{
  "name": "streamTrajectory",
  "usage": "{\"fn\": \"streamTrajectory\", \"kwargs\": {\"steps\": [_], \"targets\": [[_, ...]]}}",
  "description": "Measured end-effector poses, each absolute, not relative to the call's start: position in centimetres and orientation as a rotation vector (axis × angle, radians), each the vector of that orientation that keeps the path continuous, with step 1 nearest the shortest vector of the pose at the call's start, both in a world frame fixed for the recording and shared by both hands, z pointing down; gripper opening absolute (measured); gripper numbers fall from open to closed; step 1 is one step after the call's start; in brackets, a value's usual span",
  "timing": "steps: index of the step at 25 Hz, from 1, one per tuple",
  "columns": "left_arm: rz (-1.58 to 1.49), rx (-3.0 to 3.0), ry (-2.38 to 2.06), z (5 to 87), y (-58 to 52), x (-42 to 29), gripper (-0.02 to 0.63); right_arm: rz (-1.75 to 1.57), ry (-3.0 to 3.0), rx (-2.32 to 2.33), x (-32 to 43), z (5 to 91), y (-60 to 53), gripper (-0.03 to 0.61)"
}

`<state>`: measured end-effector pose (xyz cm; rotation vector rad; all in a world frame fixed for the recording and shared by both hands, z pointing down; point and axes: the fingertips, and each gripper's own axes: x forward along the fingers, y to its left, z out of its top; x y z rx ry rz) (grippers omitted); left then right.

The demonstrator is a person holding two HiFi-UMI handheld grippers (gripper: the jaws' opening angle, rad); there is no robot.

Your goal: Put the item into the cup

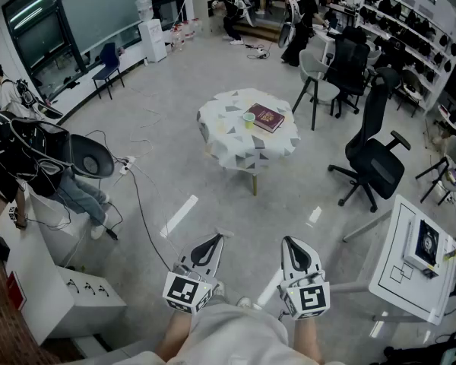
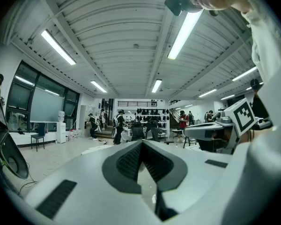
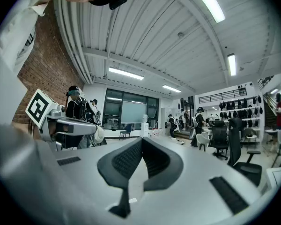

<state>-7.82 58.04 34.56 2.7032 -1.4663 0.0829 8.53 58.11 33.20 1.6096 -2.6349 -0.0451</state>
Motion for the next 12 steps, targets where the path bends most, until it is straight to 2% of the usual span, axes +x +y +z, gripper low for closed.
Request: {"fn": "streamTrajectory", "kwargs": {"steps": [12], "targets": [[0.122, 2.700, -1.499, 34.8, 57.7, -5.3, 0.011, 0.001, -2.676, 1.600, 10.4, 34.1, 57.6, 0.011]]}}
